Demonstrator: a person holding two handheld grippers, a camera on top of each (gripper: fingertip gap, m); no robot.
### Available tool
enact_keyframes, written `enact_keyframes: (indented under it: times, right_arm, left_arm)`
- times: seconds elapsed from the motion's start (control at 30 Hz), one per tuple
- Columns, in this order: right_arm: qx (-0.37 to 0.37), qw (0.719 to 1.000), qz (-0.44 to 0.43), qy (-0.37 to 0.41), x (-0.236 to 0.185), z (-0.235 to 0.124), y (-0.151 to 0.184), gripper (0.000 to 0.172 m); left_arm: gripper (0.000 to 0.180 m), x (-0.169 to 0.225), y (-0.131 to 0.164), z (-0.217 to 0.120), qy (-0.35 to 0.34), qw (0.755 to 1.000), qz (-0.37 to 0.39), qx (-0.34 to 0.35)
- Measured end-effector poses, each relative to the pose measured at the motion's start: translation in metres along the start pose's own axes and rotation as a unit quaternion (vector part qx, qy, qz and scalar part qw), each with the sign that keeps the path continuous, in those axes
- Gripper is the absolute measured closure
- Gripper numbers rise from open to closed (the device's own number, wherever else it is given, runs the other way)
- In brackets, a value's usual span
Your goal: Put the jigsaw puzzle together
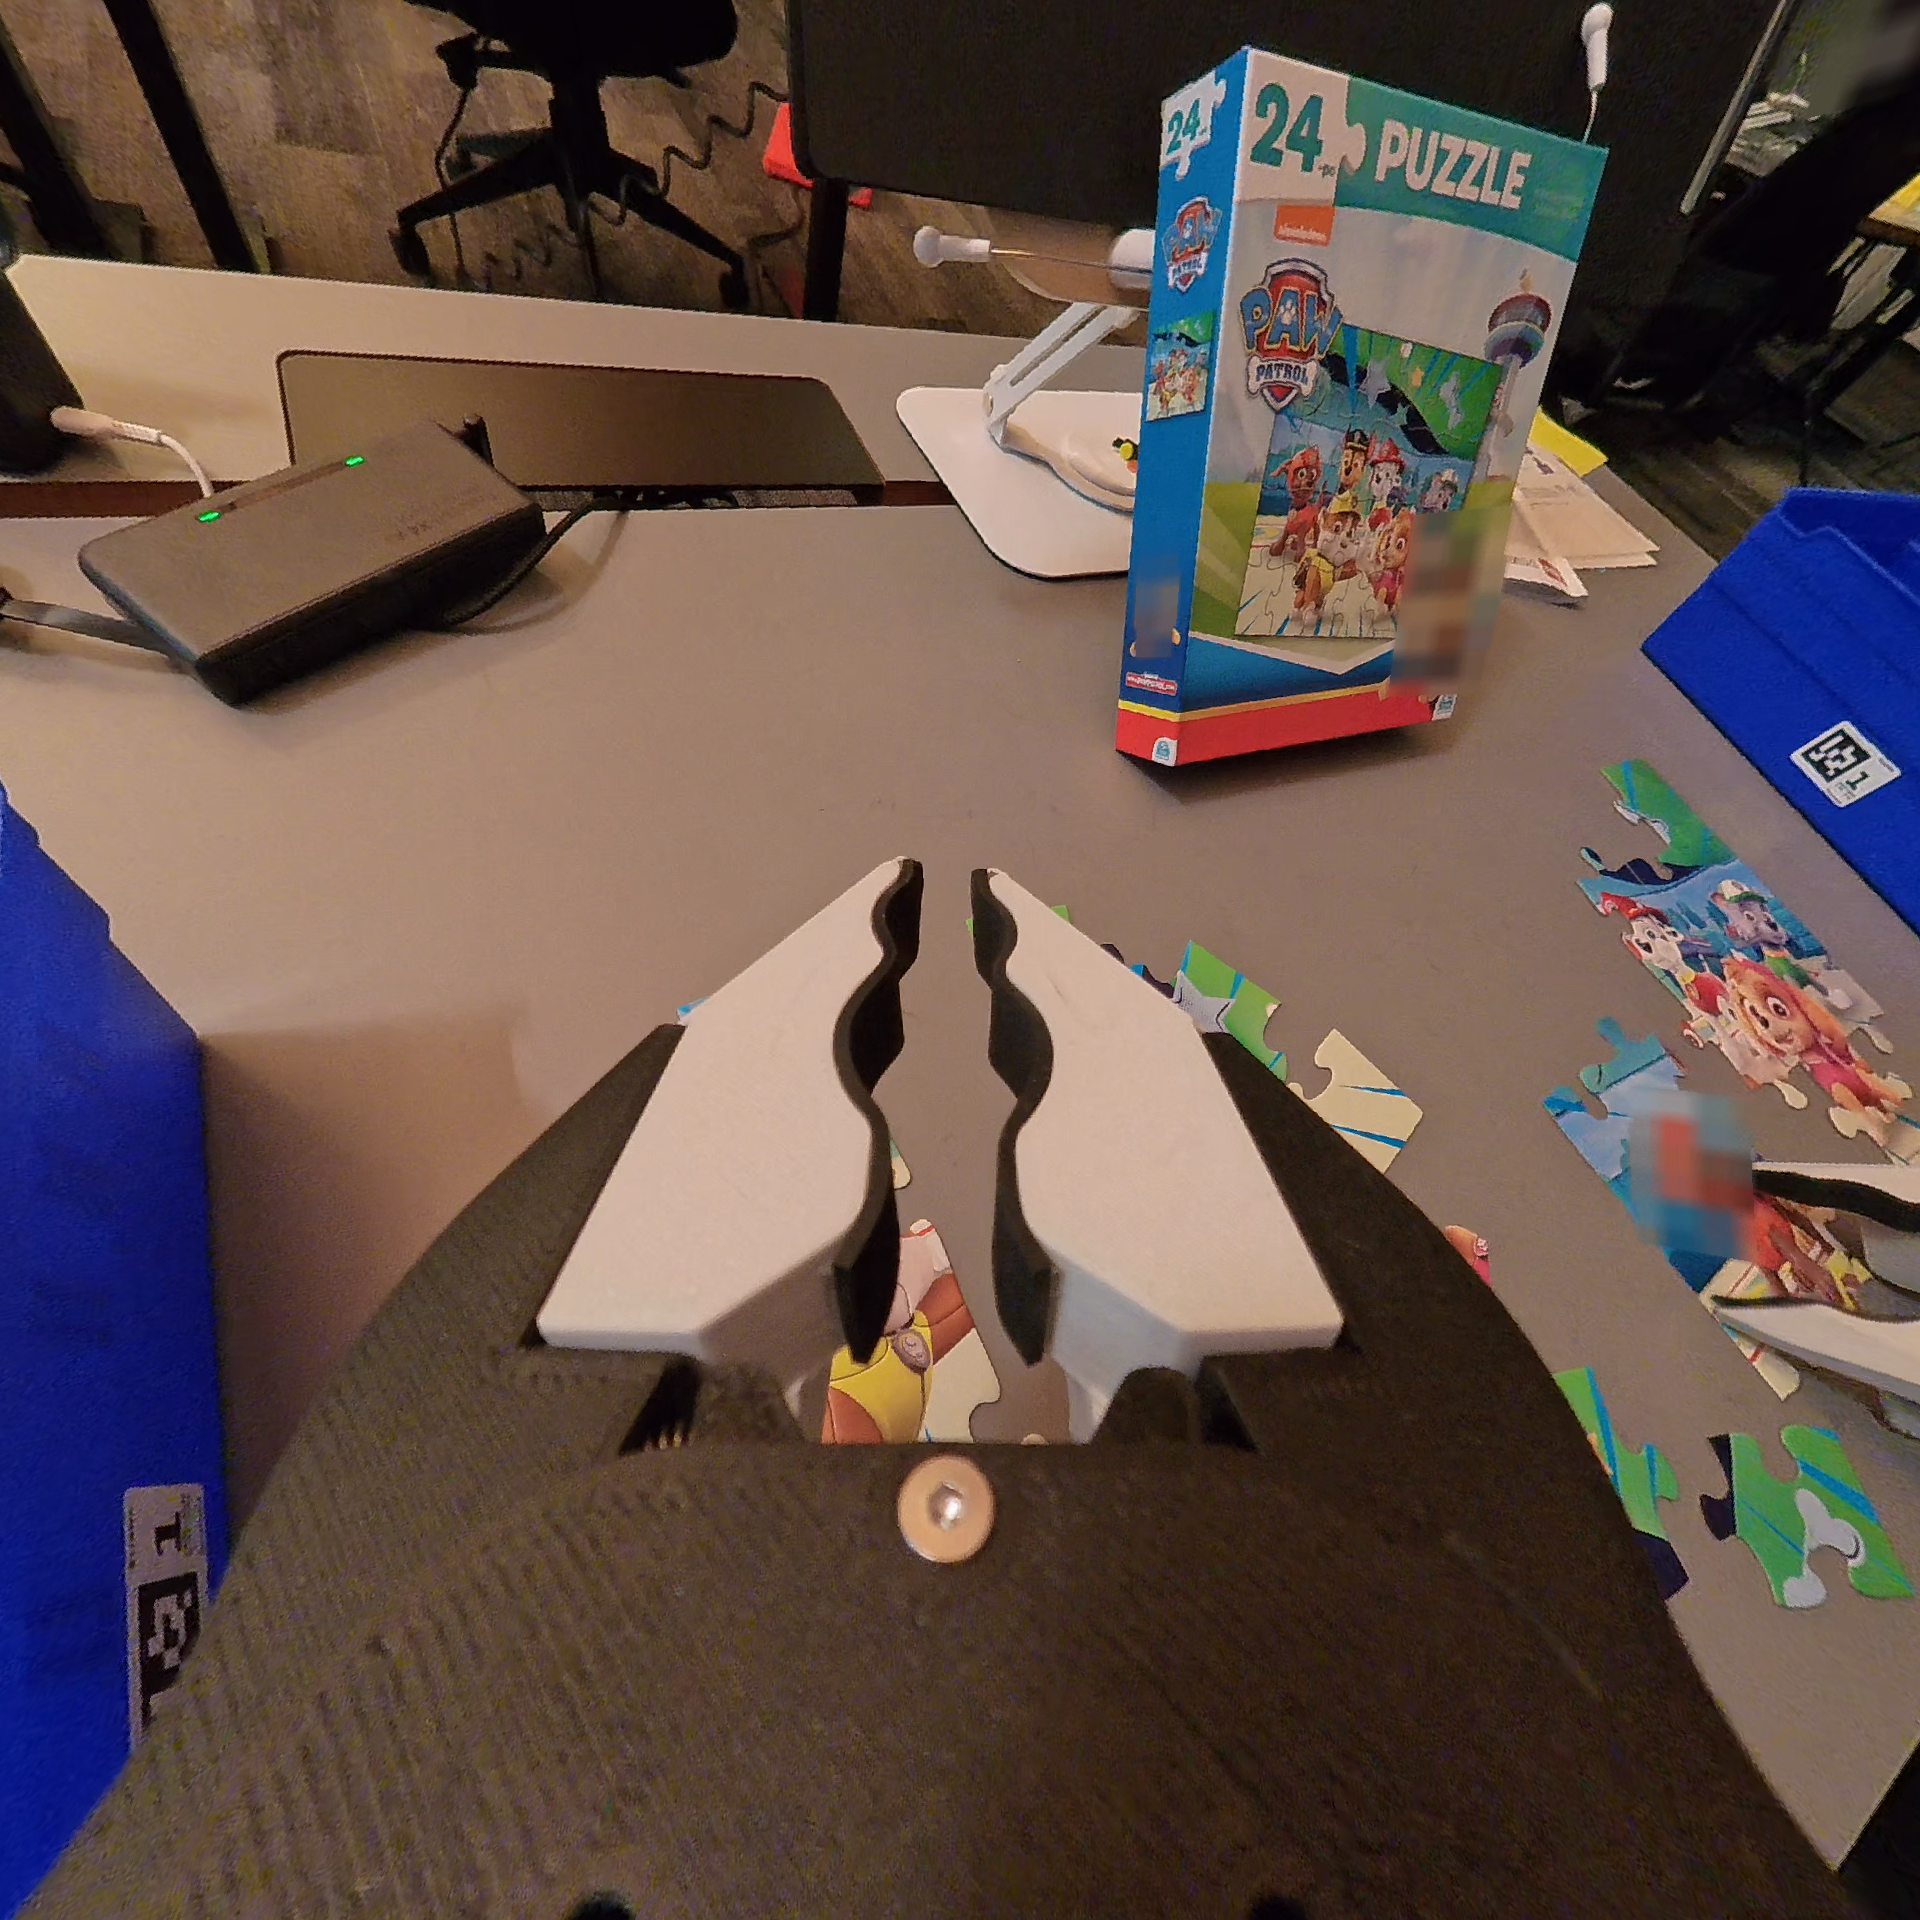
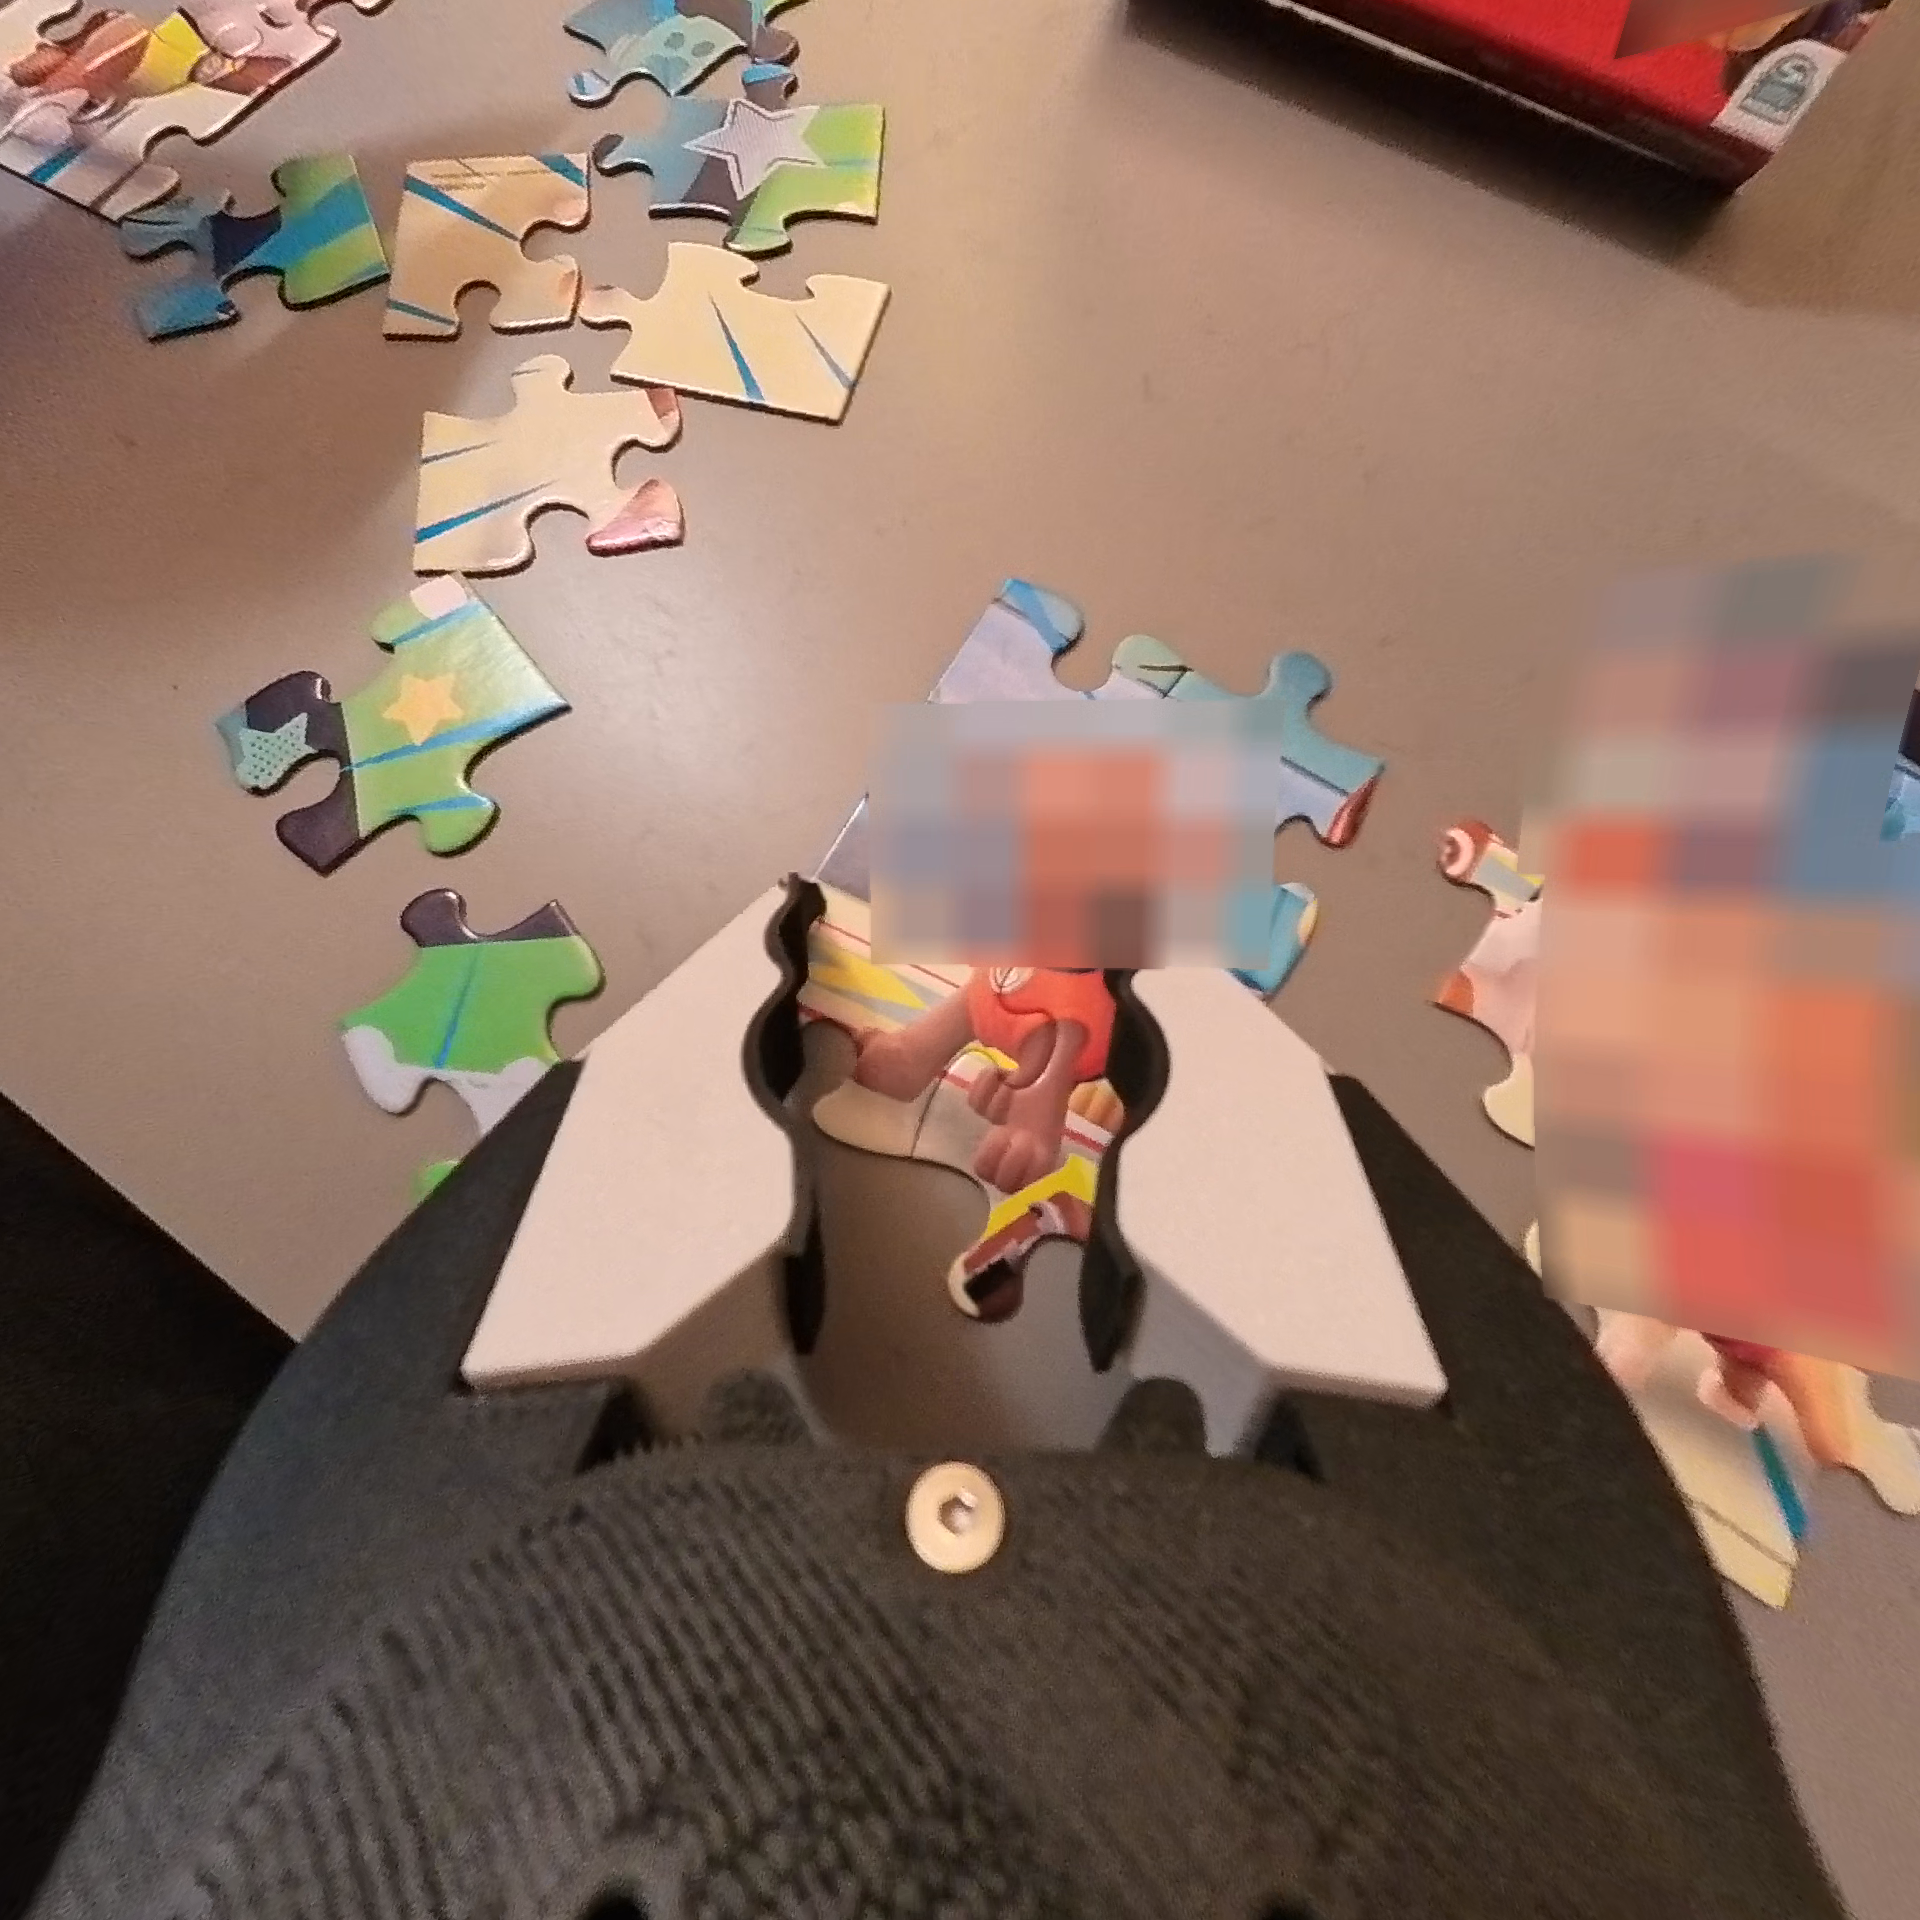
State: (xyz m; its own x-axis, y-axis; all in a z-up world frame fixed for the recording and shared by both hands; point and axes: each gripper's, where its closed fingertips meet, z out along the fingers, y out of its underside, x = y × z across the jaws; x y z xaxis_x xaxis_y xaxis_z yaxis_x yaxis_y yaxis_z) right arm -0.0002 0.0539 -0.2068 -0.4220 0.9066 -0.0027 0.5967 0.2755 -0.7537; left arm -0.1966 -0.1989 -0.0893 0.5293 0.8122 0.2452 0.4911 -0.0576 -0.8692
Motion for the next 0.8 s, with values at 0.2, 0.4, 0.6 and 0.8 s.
enact_keyframes:
  times: [0.2,0.4,0.6,0.8]
  right_arm:
    - [-0.003,1.0,-0.013,0.002,-0.004,0.002,-0.001,0.112]
    - [-0.003,1.0,-0.016,-0.002,-0.005,0.003,-0.002,0.112]
    - [0.014,1.0,0.013,-0.024,-0.006,-0.004,-0.007,0.107]
    - [0.038,0.998,0.015,-0.048,-0.015,-0.007,-0.019,0.11]
  left_arm:
    - [0.172,0.001,0.0,0.0,0.001,1.0,0.0,0.001]
    - [0.172,0.003,-0.001,0.0,0.003,1.0,0.001,0.001]
    - [0.172,0.004,0.001,0.003,0.007,1.0,0.001,-0.001]
    - [0.172,0.006,0.003,0.007,0.013,1.0,-0.001,-0.006]
